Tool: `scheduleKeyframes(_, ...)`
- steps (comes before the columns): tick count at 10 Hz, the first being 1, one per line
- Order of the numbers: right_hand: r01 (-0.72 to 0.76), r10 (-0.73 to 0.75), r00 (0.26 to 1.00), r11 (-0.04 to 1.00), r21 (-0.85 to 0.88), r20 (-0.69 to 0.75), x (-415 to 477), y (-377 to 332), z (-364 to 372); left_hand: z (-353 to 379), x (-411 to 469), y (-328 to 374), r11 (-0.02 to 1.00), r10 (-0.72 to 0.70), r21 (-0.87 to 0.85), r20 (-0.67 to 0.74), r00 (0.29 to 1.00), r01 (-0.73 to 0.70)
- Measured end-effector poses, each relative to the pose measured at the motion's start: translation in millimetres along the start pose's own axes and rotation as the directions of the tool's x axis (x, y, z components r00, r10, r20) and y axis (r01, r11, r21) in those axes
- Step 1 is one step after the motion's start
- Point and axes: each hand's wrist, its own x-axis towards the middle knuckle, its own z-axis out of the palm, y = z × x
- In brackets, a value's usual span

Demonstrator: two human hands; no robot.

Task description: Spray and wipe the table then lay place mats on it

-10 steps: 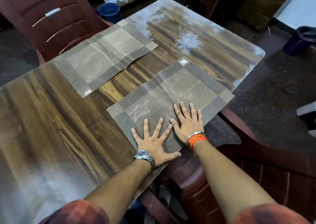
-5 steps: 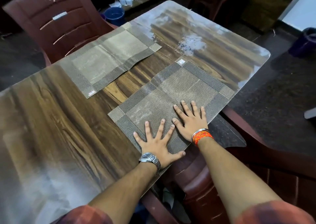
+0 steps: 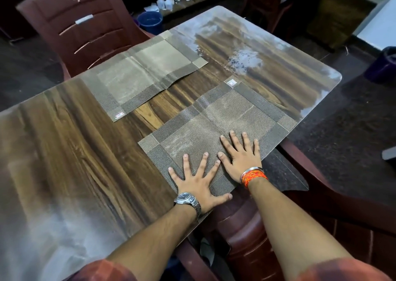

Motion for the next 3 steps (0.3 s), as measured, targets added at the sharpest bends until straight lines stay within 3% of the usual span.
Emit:
scheduleKeyframes(1, -0.002, 0.001, 0.999, 1.0, -0.016, -0.045, -5, -4, -4, -5, -4, -1, 0.999, 0.0, -0.04, 0.025, 1.0, 0.001)
scheduleKeyframes(2, 0.03, -0.031, 0.971, 1.0, -0.005, -0.238, -14, -14, -10, -22, -6, -7, 0.992, -0.035, -0.126, -0.051, 0.998, 0.029)
scheduleKeyframes(3, 0.031, -0.004, 0.939, 0.997, 0.073, -0.343, -20, -25, -24, -43, -13, -16, 0.987, -0.049, -0.157, -0.134, 0.99, 0.027)
